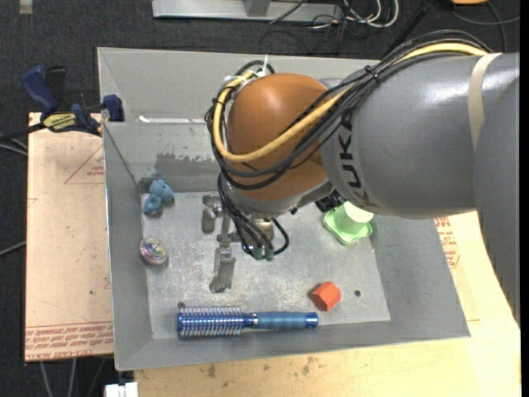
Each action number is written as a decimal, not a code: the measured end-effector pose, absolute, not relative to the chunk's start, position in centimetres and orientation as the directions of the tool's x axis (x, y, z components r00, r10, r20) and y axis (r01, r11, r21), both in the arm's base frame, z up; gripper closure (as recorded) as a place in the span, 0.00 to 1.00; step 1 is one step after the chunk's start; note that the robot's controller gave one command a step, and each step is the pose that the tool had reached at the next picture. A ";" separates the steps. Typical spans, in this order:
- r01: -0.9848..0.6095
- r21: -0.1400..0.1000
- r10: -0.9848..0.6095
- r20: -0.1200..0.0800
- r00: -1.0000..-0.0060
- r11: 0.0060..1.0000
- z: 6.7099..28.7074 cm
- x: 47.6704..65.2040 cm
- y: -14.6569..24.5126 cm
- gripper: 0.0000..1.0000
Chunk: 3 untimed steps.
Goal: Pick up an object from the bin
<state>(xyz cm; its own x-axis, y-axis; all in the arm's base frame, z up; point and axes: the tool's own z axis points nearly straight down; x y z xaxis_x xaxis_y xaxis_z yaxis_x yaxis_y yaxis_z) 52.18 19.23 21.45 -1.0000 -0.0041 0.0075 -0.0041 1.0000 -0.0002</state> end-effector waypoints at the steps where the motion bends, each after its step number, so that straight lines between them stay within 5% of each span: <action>1: -0.159 -0.002 -0.159 0.005 -0.987 0.987 15.3 51.1 8.8 0.00; 2: -0.229 0.000 -0.229 0.003 -0.973 0.973 14.0 48.1 5.1 0.00; 3: -0.223 0.002 -0.223 0.003 -0.975 0.975 10.1 48.3 5.5 0.00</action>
Offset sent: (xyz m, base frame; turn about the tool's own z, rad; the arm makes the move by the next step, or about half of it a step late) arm -0.0100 -0.1006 -0.0589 -0.1627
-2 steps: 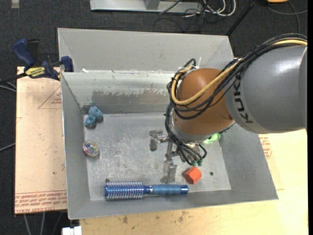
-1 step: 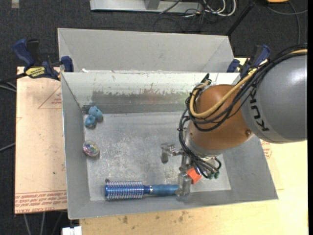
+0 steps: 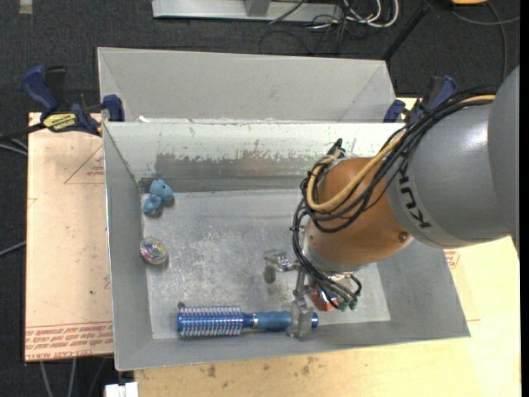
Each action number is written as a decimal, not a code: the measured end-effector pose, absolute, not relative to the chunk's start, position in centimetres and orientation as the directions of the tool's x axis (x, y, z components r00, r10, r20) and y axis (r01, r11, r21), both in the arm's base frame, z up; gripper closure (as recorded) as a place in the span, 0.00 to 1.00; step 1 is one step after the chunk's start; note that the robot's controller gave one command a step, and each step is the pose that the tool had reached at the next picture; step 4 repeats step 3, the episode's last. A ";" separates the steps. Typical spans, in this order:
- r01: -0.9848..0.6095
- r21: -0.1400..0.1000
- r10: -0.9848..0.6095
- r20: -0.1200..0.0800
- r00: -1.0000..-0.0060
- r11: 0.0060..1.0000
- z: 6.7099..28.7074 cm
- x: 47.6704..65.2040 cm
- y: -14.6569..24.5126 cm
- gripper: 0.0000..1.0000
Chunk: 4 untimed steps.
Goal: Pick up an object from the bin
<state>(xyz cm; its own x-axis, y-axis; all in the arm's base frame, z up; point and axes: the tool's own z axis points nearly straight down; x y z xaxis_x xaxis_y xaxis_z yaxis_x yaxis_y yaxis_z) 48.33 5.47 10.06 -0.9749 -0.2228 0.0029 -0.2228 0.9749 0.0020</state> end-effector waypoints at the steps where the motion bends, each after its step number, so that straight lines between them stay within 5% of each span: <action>1: -0.227 0.000 -0.227 -0.013 -0.974 0.974 7.1 49.0 5.9 0.00; 2: -0.226 0.002 -0.226 0.000 -0.974 0.974 7.1 48.6 5.9 1.00; 3: -0.232 -0.001 -0.232 -0.010 -0.973 0.973 23.3 49.1 6.3 1.00; 4: -0.232 -0.001 -0.232 -0.010 -0.973 0.973 23.3 49.1 6.3 1.00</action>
Offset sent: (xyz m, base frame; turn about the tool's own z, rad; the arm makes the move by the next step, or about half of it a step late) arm 0.0024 0.0036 -0.0298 -0.0060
